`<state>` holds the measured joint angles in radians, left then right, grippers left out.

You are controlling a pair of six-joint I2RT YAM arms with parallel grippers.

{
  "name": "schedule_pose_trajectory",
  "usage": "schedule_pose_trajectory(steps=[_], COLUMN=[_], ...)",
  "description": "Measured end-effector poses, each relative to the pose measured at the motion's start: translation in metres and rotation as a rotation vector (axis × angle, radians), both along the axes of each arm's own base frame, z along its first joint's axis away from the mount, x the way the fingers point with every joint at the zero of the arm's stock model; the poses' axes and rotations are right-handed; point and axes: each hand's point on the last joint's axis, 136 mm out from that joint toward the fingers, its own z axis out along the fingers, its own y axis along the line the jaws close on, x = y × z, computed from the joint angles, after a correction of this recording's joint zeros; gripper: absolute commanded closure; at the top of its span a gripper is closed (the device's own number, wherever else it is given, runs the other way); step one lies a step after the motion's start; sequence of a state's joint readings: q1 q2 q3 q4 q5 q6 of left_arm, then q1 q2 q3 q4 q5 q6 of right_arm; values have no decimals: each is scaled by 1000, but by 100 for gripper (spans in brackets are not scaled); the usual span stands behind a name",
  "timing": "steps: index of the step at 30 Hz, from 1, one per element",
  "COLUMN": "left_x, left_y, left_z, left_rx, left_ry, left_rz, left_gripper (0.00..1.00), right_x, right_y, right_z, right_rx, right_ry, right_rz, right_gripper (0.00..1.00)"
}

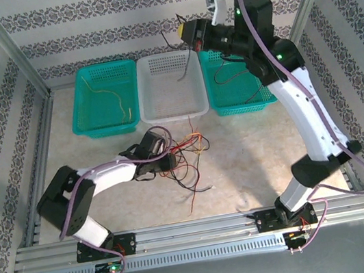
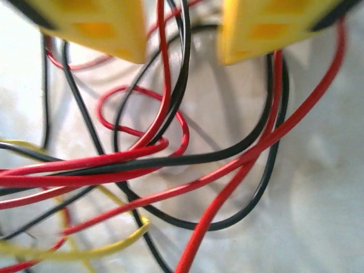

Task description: Untangle the cables

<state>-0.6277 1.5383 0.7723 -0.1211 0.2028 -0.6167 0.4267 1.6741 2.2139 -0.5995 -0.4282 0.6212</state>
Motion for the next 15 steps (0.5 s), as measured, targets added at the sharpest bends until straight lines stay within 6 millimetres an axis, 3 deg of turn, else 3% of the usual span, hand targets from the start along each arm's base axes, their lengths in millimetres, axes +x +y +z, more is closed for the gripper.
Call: schedule_pose_trajectory(steps=[2, 5, 8, 10, 13, 15], left_x=[1, 8, 13, 12, 7, 5], left_y=[1, 0, 1, 6, 16, 22], left_z=[30, 87, 135, 152, 154, 149], left_rx=[-37, -90, -136, -144, -119, -96], left_ry=[-56, -166, -259, -292, -292, -279], left_rz=[6, 13, 17, 22, 33, 42], left_gripper=[39, 36, 34, 33, 33, 34], right_x=[22, 61, 100, 123, 142, 146], right_y=[3, 9, 13, 13, 13, 11], right_z=[-16, -57, -108, -148, -201, -225], right_rx=[-21, -59, -96, -127, -172, -199], right_ry=[29, 113, 217, 295, 407, 465], right_rz=[-11, -27, -50, -70, -93, -103], right_gripper=[96, 86, 65, 52, 51, 50])
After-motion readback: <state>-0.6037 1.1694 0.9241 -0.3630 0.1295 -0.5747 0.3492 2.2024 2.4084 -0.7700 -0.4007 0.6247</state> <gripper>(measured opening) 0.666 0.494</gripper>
